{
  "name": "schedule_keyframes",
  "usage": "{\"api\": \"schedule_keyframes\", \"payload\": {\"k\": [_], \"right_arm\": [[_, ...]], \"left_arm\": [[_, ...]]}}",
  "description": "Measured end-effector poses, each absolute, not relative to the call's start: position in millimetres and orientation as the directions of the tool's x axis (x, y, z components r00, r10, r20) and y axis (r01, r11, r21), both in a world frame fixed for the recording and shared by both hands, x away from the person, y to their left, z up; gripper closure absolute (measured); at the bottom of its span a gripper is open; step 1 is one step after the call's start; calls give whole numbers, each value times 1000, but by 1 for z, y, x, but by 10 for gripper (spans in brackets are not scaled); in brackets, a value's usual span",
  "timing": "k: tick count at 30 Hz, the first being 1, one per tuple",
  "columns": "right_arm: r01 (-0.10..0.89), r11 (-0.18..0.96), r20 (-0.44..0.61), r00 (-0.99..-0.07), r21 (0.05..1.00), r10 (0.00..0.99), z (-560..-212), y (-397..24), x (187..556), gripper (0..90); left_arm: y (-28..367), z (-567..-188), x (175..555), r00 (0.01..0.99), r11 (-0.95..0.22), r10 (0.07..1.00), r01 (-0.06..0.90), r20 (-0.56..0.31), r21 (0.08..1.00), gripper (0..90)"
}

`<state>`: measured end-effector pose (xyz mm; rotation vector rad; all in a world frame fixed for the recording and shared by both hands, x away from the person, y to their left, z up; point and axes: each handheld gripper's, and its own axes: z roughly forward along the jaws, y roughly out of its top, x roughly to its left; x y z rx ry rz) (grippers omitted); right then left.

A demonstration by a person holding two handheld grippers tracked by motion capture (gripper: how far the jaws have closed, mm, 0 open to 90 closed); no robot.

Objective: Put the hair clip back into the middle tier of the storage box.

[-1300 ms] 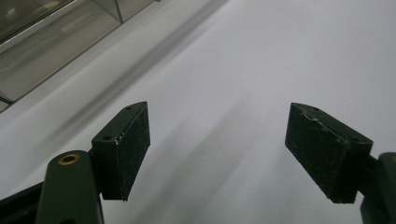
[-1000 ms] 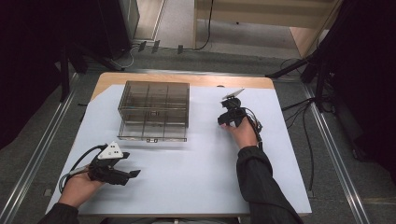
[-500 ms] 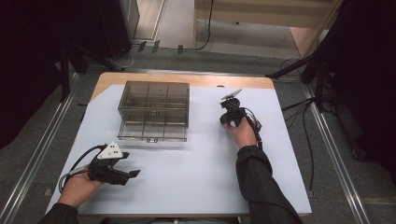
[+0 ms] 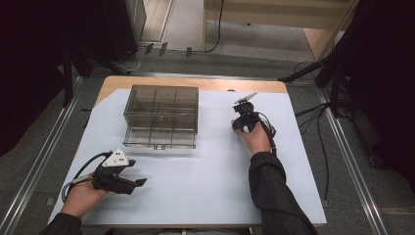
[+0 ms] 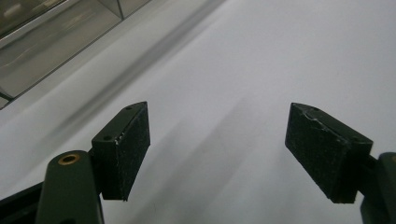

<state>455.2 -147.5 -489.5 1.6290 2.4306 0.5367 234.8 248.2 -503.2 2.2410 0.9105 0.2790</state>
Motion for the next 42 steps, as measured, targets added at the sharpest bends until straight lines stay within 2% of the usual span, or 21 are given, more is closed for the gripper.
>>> {"api": "schedule_keyframes", "payload": {"k": [10,19,42], "right_arm": [[858,351,90,-410,374,907,-488,-149,454,775],[842,353,93,-423,408,901,-475,-154,447,775],[805,383,120,-481,453,869,-461,-154,414,774]], "left_arm": [[249,-502,236,732,-515,679,534,-61,671,232],[249,-502,236,729,-508,682,534,-63,676,231],[242,-501,247,745,-516,663,528,-76,675,228]]}}
